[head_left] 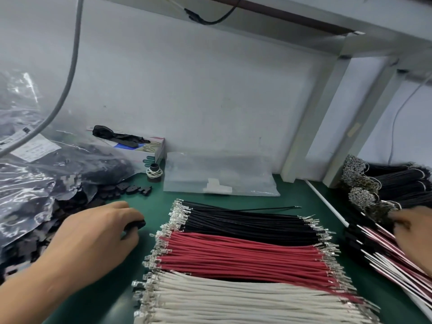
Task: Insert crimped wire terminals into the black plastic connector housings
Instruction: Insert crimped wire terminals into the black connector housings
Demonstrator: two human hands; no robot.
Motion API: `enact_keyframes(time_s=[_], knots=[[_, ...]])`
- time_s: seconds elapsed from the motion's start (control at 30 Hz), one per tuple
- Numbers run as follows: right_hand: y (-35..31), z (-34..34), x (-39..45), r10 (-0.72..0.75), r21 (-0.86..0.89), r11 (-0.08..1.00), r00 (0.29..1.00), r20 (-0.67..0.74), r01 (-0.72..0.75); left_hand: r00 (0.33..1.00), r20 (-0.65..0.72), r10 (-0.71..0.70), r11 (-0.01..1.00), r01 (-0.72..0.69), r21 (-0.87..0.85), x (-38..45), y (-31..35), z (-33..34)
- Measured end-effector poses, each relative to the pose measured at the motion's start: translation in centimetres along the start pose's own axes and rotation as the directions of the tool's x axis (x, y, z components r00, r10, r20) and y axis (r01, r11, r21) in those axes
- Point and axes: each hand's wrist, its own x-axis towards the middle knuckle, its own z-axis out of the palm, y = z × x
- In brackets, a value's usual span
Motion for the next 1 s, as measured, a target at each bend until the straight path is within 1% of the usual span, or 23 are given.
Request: enact_keyframes(time_s=[0.03,0.07,0.1,0.13,0.17,0.2,0.23,0.3,0.33,0.4,0.57,0.67,0.77,0.8,0.9,0.93,1.0], knots=[[-2.9,-1.0,-0.5,-0.055,0.076,0.995,0.995,-0.078,0.061,1.000,-0.016,-0.001,1.000,0.000,-0.016,0.0,0.3,-0.1],[-6.0,-2.2,-1.1,-0.130,0.114,0.983,0.985,-0.111,0.142,0.999,-0.036,0.001,0.999,-0.002,-0.034,0.0,0.5,-0.1],[-8.7,-2.5,-1.7,-0.258,0.145,0.951,0.959,-0.114,0.273,0.999,-0.054,-0.001,0.998,-0.002,-0.055,0.0,0.7,-0.3],[-11.9,-3.1,-2.3,-0.350,0.234,0.907,0.936,-0.044,0.350,0.997,-0.071,-0.004,0.997,-0.001,-0.079,0.0,1.0,-0.4],[-14.9,-3.3,-2.9,-0.428,0.377,0.842,0.903,0.036,0.385,0.996,-0.089,-0.011,0.994,0.001,-0.105,0.0,1.2,-0.4],[-17.6,-3.1,-3.5,-0.486,0.480,0.791,0.866,0.117,0.379,0.994,-0.107,-0.019,0.991,0.005,-0.131,-0.1,1.5,-0.5],[-20.1,-2.5,-4.0,-0.551,0.562,0.732,0.820,0.155,0.386,0.992,-0.126,-0.031,0.988,0.011,-0.154,-0.2,1.7,-0.5],[-24.2,-1.3,-4.8,-0.627,0.650,0.662,0.750,0.209,0.372,0.985,-0.164,-0.050,0.981,0.019,-0.191,-0.5,2.2,-0.5],[-25.7,-0.7,-5.3,-0.654,0.664,0.648,0.719,0.235,0.372,0.982,-0.180,-0.053,0.978,0.015,-0.207,-0.5,2.3,-0.5],[-27.5,0.6,-5.7,-0.683,0.661,0.640,0.684,0.256,0.391,0.978,-0.202,-0.053,0.971,0.003,-0.241,-0.6,2.5,-0.5],[-28.0,1.7,-5.5,-0.684,0.675,0.624,0.693,0.227,0.395,0.969,-0.244,-0.044,0.959,-0.027,-0.282,-0.7,2.9,-0.4],[-27.8,1.5,-5.1,-0.675,0.639,0.653,0.695,0.246,0.407,0.969,-0.244,-0.036,0.955,-0.039,-0.295,-0.7,3.0,-0.5],[-27.7,1.0,-4.6,-0.647,0.597,0.682,0.729,0.223,0.422,0.971,-0.237,-0.038,0.948,-0.040,-0.317,-0.7,3.1,-0.5],[-27.6,0.8,-4.5,-0.646,0.607,0.679,0.729,0.226,0.413,0.971,-0.234,-0.041,0.946,-0.038,-0.321,-0.7,3.1,-0.5],[-27.5,0.6,-5.0,-0.679,0.596,0.680,0.674,0.292,0.426,0.974,-0.224,-0.043,0.947,-0.032,-0.320,-0.8,3.1,-0.6],[-27.6,0.7,-5.2,-0.682,0.578,0.684,0.672,0.290,0.445,0.973,-0.225,-0.039,0.948,-0.036,-0.317,-0.8,3.1,-0.5],[-27.8,0.7,-5.1,-0.670,0.559,0.689,0.700,0.247,0.462,0.972,-0.232,-0.032,0.946,-0.046,-0.321,-0.8,3.2,-0.5]])
